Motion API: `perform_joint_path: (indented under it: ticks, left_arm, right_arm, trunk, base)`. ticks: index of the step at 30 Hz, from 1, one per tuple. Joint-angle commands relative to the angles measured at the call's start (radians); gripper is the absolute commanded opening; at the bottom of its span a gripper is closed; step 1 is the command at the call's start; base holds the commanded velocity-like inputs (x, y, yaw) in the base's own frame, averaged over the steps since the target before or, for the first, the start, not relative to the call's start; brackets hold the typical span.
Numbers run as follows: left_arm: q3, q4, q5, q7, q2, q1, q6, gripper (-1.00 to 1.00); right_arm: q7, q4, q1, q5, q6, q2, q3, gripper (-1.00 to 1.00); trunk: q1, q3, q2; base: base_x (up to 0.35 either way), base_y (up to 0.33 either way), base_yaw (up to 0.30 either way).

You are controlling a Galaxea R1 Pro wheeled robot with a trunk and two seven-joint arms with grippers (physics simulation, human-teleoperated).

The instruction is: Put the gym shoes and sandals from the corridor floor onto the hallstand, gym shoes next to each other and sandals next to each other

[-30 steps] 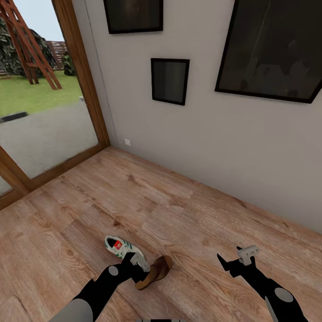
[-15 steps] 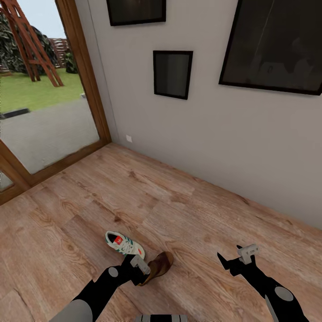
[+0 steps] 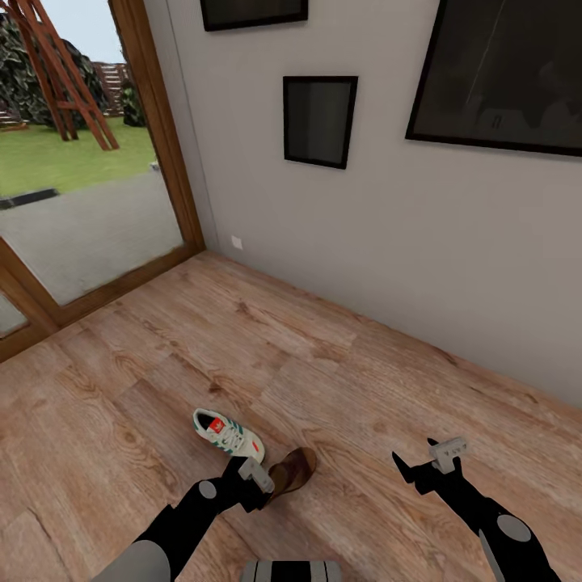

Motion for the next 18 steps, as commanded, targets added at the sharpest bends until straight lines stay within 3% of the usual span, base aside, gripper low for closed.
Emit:
perform_joint_path:
  ticks: [1,18]
  left_arm:
    - [0.001,-0.002,-0.011,-0.002,-0.006,-0.001,-0.003,1.00]
    - [-0.001,-0.018,-0.018,0.000,-0.010,-0.002,-0.003,1.00]
  right_arm:
    - [0.006,-0.005,0.000,0.009,0.003,0.000,-0.002,1.00]
    - [0.006,-0.006,0.000,0.010,0.004,-0.020,-0.016,1.00]
  trunk:
    - [0.000,-0.001,0.000]
    - [0.000,-0.001,0.000]
  base:
    - [0.000,0.000,0.000]
    - [0.000,0.000,0.000]
